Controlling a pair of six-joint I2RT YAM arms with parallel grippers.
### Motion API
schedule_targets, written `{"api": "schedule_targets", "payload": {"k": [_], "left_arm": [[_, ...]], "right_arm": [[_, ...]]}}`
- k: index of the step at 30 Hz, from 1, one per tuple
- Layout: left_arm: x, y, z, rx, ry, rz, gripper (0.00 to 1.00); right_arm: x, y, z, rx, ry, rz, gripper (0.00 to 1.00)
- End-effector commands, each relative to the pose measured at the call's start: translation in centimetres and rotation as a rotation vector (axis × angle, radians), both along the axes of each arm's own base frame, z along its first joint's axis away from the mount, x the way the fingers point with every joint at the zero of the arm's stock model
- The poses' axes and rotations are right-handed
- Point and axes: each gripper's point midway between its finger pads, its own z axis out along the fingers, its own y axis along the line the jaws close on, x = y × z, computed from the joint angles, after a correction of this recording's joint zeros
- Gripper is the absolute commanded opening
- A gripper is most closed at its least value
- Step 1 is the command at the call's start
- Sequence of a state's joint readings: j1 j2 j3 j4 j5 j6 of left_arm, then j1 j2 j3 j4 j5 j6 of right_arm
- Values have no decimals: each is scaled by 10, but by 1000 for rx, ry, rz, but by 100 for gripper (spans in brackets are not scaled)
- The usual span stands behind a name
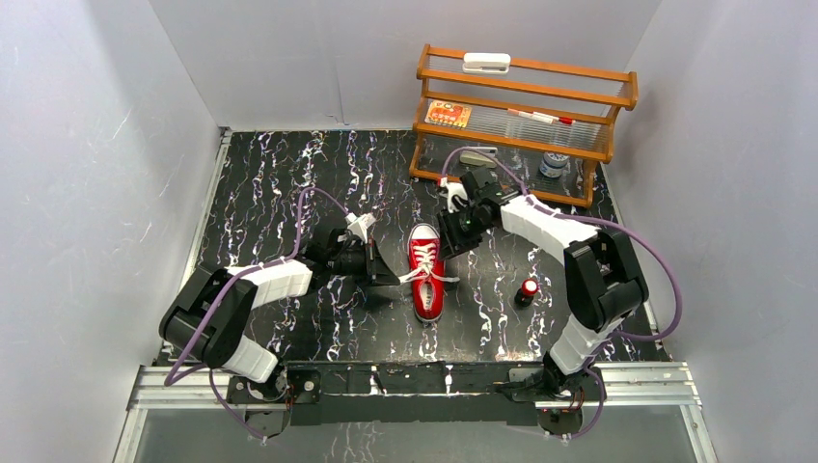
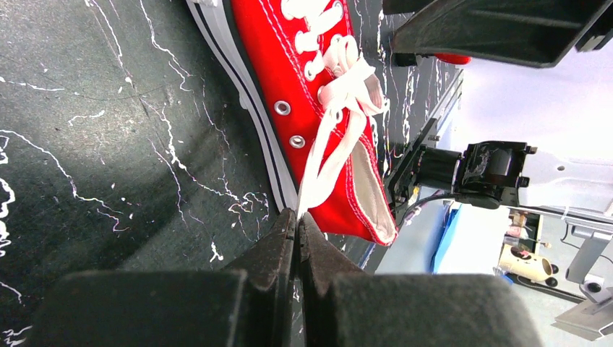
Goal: Tie the shoes
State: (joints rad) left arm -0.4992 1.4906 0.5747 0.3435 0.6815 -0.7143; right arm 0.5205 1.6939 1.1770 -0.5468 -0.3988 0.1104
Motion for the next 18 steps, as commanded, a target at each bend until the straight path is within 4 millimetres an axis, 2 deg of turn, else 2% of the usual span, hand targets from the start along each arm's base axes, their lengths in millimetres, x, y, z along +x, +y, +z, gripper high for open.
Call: {"api": "schedule_targets", "payload": {"k": [1, 6, 18], "left_arm": [[0, -4, 12, -29, -11, -36, 0], [0, -5, 12, -31, -11, -39, 0], [1, -7, 10, -33, -2, -48, 0]], "right_arm": [[9, 10, 25, 151, -23, -5, 42], [17, 23, 32, 226, 6, 5, 37], [20, 41, 19, 250, 78, 11, 38]]}}
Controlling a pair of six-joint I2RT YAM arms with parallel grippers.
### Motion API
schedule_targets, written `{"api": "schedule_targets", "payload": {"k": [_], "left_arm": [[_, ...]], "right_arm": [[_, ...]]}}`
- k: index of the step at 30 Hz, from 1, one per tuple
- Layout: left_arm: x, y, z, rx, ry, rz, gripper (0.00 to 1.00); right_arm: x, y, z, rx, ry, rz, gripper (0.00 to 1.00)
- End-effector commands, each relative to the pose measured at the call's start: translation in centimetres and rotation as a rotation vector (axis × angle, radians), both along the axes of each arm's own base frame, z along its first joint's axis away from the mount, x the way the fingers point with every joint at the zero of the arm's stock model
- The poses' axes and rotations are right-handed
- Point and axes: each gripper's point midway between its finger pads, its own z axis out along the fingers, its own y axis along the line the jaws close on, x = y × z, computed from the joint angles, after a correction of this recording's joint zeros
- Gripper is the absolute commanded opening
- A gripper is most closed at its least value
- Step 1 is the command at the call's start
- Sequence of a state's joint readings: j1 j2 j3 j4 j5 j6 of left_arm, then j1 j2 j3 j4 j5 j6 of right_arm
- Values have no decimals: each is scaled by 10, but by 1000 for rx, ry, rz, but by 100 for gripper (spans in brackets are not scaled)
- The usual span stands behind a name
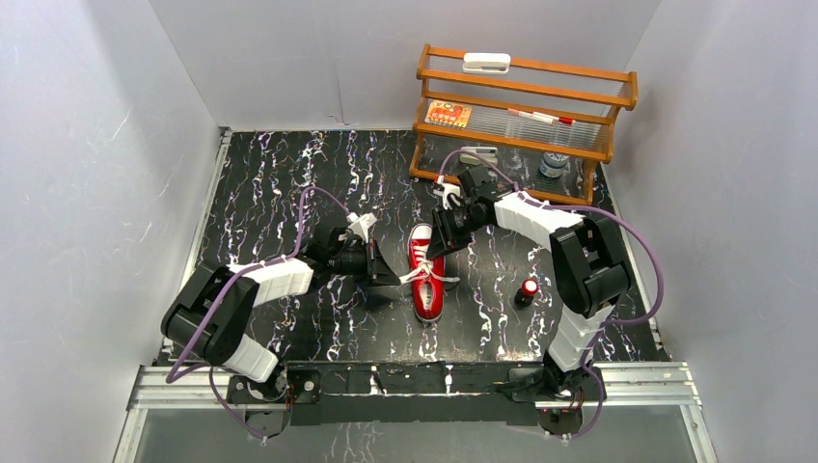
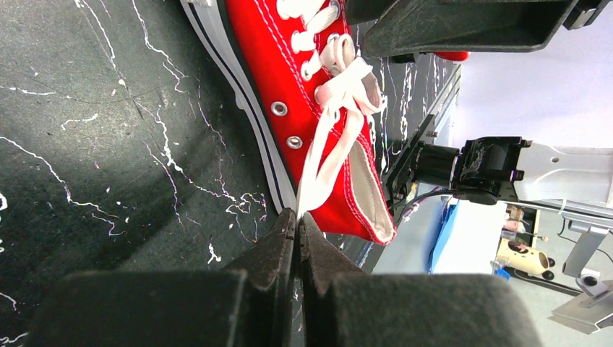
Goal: Tie the shoes
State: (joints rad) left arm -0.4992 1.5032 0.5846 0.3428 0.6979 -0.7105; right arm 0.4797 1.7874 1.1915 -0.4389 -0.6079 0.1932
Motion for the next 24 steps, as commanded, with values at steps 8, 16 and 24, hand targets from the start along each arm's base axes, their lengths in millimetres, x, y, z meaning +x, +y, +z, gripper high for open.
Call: {"api": "schedule_targets", "payload": {"k": [8, 16, 24], "left_arm": [[-1, -4, 9, -28, -8, -37, 0], [-3, -3, 8, -30, -5, -37, 0], [-3, -3, 8, -32, -9, -37, 0]], "right_arm": [[11, 20, 14, 82, -6, 9, 29], [9, 25, 8, 69, -3, 16, 30], [3, 27, 5, 69, 13, 29, 30]]}}
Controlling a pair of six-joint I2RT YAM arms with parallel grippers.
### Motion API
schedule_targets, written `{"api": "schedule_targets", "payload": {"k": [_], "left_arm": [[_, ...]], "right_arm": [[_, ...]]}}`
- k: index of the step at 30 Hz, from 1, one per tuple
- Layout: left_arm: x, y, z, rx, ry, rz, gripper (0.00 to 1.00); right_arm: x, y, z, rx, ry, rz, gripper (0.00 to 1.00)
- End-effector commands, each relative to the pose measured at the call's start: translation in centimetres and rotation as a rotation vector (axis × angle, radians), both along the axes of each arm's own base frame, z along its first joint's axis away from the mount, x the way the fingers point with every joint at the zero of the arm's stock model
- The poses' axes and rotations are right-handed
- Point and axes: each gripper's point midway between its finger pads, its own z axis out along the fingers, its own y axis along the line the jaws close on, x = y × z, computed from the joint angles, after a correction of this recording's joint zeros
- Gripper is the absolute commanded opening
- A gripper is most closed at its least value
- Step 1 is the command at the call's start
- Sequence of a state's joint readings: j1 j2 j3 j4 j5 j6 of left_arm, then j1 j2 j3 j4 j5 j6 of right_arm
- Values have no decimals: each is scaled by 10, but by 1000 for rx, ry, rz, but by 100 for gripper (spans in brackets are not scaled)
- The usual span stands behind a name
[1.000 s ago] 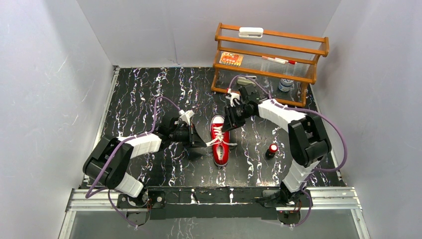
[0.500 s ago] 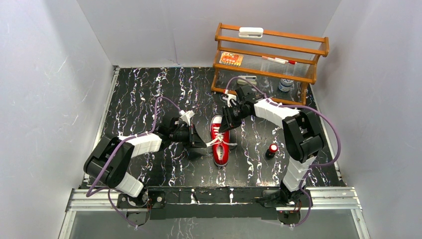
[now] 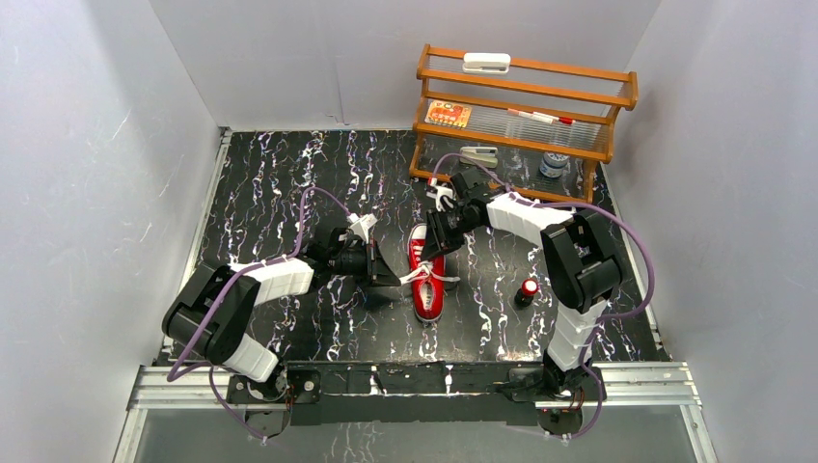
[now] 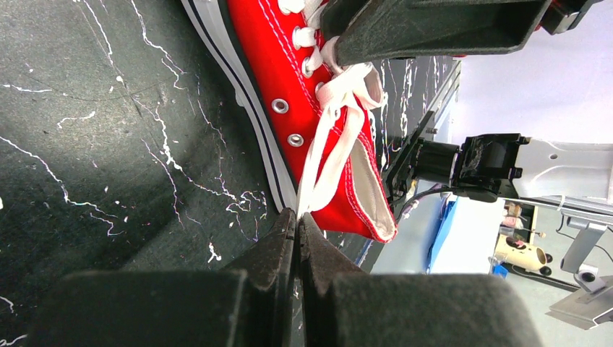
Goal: Tie the shoes
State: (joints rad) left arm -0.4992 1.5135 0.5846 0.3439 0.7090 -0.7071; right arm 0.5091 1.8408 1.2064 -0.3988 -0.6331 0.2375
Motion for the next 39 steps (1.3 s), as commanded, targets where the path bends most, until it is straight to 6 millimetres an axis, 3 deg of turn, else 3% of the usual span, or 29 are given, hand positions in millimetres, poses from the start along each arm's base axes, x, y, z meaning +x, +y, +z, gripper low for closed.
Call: {"api": "schedule_targets", "payload": {"k": [1, 6, 8, 19, 27, 39], "left_arm": [[-1, -3, 10, -33, -18, -26, 0], [-2, -2, 8, -28, -11, -25, 0], [-4, -1, 7, -21, -3, -21, 0], [-10, 6, 4, 23, 18, -19, 0], [-10, 10, -2, 62, 44, 8, 0], [-13, 41, -25, 240, 102, 161, 0]], "right_arm": [[5, 11, 14, 53, -29, 17, 28], [13, 9, 19, 27, -63, -14, 14], [20, 4, 24, -1, -95, -45, 0], [26, -19, 45, -65, -211, -192, 0], [19, -24, 29, -42, -97, -261, 0], [25, -68, -4, -57, -54, -425, 0]]}}
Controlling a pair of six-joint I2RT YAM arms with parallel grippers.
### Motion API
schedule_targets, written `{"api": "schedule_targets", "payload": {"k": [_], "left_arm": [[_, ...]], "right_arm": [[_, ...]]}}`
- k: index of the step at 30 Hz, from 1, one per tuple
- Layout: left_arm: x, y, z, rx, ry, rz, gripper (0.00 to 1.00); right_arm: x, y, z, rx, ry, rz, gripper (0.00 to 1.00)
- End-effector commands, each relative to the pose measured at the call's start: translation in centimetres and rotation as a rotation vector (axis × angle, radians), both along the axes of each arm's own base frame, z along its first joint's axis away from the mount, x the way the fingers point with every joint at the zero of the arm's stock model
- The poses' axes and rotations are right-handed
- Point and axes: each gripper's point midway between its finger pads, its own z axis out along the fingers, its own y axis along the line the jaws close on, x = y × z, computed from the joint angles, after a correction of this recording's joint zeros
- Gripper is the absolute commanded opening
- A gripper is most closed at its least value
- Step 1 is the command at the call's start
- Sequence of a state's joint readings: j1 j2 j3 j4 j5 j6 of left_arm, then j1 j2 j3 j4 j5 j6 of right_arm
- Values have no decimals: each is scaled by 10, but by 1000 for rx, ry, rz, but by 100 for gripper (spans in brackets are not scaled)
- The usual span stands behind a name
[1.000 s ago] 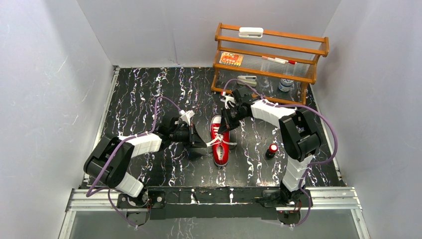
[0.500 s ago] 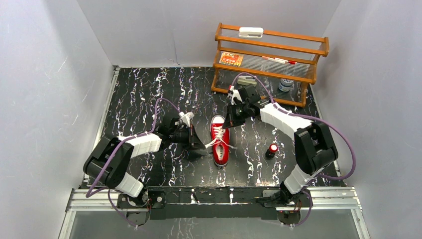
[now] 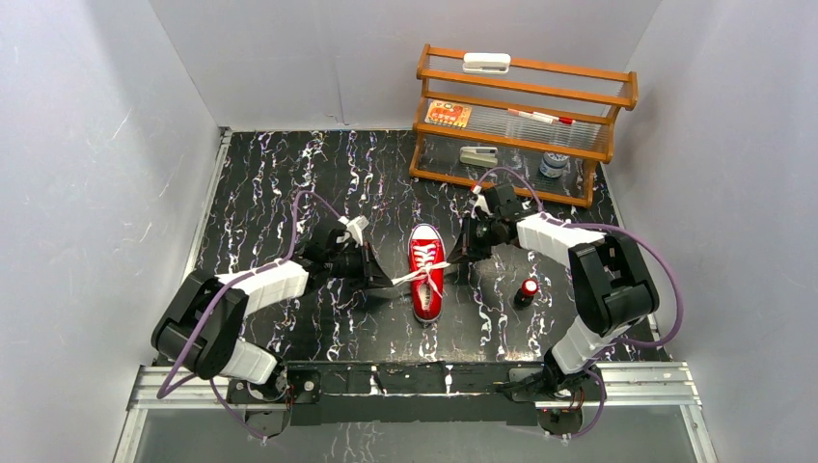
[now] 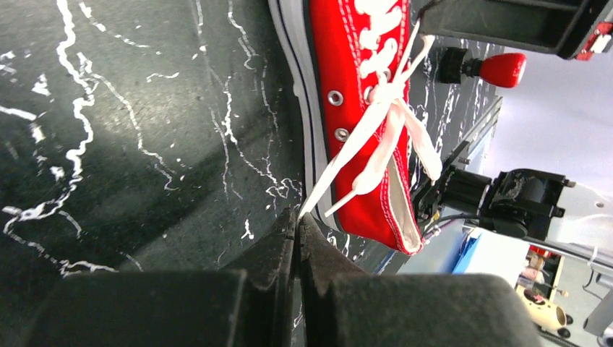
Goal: Tie the shoes
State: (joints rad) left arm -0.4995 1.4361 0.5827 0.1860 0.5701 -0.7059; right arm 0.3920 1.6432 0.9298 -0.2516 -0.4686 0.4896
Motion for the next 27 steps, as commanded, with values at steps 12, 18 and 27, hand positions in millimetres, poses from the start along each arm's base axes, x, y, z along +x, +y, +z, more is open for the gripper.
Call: {"api": "schedule_targets", "payload": {"k": [12, 18, 27], "left_arm": [[-24, 43, -46, 264, 176, 93, 0], [-31, 52, -59, 313, 204, 97, 0], [-44, 68, -72, 389, 218, 95, 0]], "right_arm": [[36, -51, -7, -49, -133, -163, 0], [39, -69, -15, -53, -122, -209, 0], [38, -80, -26, -61, -101, -238, 0]]}}
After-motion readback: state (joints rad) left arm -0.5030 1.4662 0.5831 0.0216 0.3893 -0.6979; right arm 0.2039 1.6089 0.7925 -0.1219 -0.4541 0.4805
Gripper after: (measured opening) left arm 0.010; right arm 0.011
